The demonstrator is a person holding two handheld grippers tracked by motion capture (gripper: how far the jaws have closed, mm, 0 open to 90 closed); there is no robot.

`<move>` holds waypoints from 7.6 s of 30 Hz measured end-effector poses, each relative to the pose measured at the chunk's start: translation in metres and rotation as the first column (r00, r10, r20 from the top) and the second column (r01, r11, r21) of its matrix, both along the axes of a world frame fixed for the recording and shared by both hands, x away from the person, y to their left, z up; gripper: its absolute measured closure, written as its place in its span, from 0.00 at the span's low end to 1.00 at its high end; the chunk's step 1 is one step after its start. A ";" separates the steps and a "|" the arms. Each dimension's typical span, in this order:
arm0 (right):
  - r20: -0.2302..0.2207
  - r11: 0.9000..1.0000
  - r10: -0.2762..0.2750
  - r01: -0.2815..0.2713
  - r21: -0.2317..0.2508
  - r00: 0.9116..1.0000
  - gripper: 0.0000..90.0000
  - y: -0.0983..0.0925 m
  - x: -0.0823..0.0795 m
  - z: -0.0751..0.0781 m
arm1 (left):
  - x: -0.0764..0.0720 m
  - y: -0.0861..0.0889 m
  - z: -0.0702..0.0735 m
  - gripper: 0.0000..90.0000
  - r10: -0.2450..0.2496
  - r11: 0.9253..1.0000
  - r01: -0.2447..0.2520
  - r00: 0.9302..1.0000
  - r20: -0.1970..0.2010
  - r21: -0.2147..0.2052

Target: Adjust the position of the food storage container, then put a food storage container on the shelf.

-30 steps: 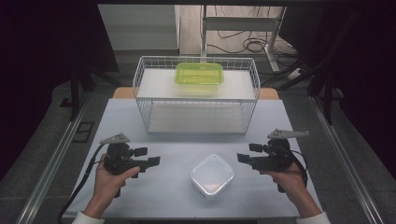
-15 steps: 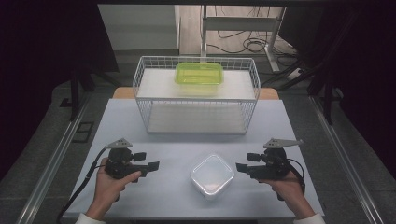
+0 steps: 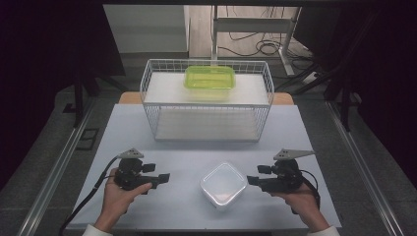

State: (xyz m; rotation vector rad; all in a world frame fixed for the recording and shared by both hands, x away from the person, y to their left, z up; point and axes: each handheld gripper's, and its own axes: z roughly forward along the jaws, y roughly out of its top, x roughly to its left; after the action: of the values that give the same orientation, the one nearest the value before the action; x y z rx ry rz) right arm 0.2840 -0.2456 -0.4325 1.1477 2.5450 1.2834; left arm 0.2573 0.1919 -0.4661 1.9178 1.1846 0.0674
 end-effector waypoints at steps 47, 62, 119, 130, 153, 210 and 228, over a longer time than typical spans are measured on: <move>-0.094 0.852 0.372 -0.380 -0.360 0.923 0.99 0.083 -0.039 -0.051 | -0.002 -0.007 -0.008 0.25 -0.034 0.999 0.035 0.999 -0.021 0.036; -0.048 0.899 0.287 -0.286 -0.333 0.957 0.99 0.113 -0.029 -0.057 | -0.001 -0.008 -0.010 0.25 -0.037 0.998 0.039 0.999 -0.027 0.045; -0.111 0.986 -0.121 0.132 0.100 0.986 0.29 0.012 0.001 -0.025 | -0.002 -0.012 -0.007 0.27 -0.013 0.997 0.010 0.999 -0.039 -0.072; -0.122 0.985 -0.125 0.138 0.103 0.985 0.34 0.020 0.007 -0.025 | 0.009 -0.028 -0.004 0.29 -0.043 0.990 0.034 0.997 -0.063 -0.134; -0.250 0.972 -0.121 0.165 0.165 0.961 0.47 0.037 0.044 -0.036 | 0.047 -0.048 -0.026 0.41 -0.053 0.959 -0.018 0.969 -0.241 -0.283; -0.379 0.951 -0.055 0.163 0.261 0.924 0.84 0.039 0.049 -0.054 | 0.045 -0.050 -0.041 0.87 -0.069 0.918 -0.062 0.947 -0.312 -0.391; -0.312 0.956 -0.047 0.134 0.261 0.949 0.86 0.041 0.047 -0.041 | 0.043 -0.048 -0.031 0.88 -0.068 0.919 -0.039 0.964 -0.255 -0.391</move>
State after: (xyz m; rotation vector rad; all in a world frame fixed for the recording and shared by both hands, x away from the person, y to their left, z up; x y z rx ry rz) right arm 0.3306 -0.2049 -0.4734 1.6146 2.5254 1.5940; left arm 0.3000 0.1442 -0.4967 1.6074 1.2469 -0.4208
